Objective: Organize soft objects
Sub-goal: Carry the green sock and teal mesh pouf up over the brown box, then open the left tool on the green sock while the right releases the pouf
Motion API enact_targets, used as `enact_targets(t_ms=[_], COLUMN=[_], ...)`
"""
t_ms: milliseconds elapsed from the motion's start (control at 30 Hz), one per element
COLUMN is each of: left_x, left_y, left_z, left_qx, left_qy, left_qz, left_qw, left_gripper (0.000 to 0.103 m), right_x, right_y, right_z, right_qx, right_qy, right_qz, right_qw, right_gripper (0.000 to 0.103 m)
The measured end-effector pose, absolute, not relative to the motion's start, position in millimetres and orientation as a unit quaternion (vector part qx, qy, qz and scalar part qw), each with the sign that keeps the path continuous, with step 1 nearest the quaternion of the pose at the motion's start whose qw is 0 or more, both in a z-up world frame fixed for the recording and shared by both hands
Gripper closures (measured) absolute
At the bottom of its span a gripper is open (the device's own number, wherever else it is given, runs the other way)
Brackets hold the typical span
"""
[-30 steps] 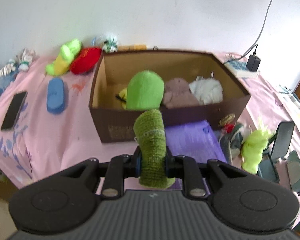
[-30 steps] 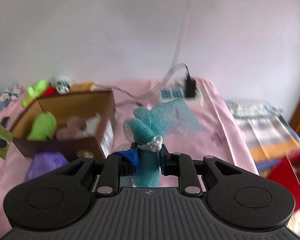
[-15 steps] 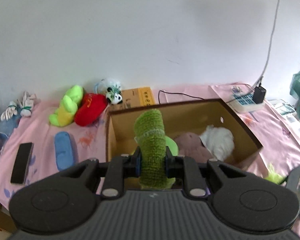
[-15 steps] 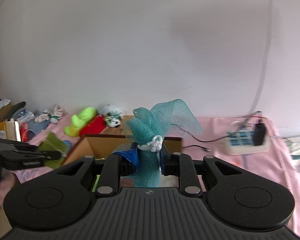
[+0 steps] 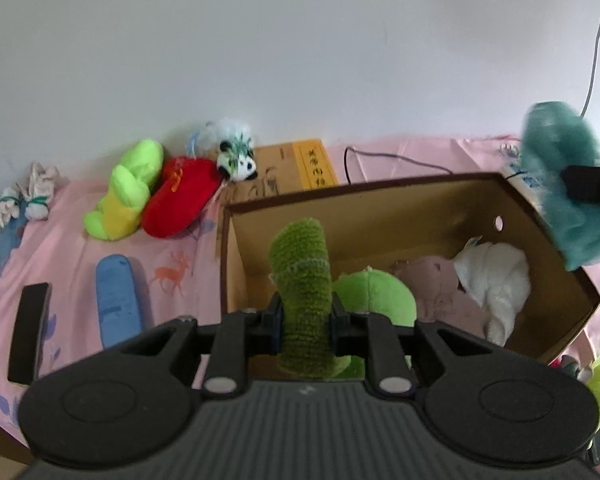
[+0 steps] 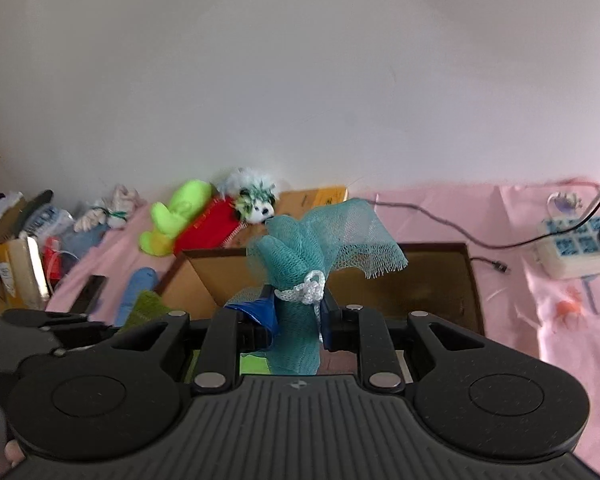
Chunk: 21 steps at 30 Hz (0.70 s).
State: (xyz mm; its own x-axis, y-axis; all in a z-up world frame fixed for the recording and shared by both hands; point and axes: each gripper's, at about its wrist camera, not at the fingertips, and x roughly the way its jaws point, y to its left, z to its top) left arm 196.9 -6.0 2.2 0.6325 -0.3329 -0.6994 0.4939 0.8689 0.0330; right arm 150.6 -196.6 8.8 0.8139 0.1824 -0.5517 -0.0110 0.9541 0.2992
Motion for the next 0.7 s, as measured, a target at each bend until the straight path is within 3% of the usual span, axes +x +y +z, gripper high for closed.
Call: enact_targets(t_ms=[333, 433, 700], left_x=[204, 206, 203], left_y=[-13, -11, -10], left_z=[-32, -40, -41], left_qx=[0.149, 0.15, 0.149], left_qy=[0.397, 0.41, 0.407], left_qz=[-0.224, -0.224, -0.214], left_qw=[0.877, 0.872, 0.875], left_gripper=[0.082, 0.081, 0.068], right_x=[200, 210, 224], right_y=[-179, -175, -182], right_z=[-35, -42, -47], right_qx=[0.116, 0.118, 0.16], right_qy=[0.355, 0.363, 0.396], right_qz=[0.046, 0.055, 0.07], right_qw=[0.927, 0.923, 0.902], right_gripper=[0.1, 0.095, 0.091])
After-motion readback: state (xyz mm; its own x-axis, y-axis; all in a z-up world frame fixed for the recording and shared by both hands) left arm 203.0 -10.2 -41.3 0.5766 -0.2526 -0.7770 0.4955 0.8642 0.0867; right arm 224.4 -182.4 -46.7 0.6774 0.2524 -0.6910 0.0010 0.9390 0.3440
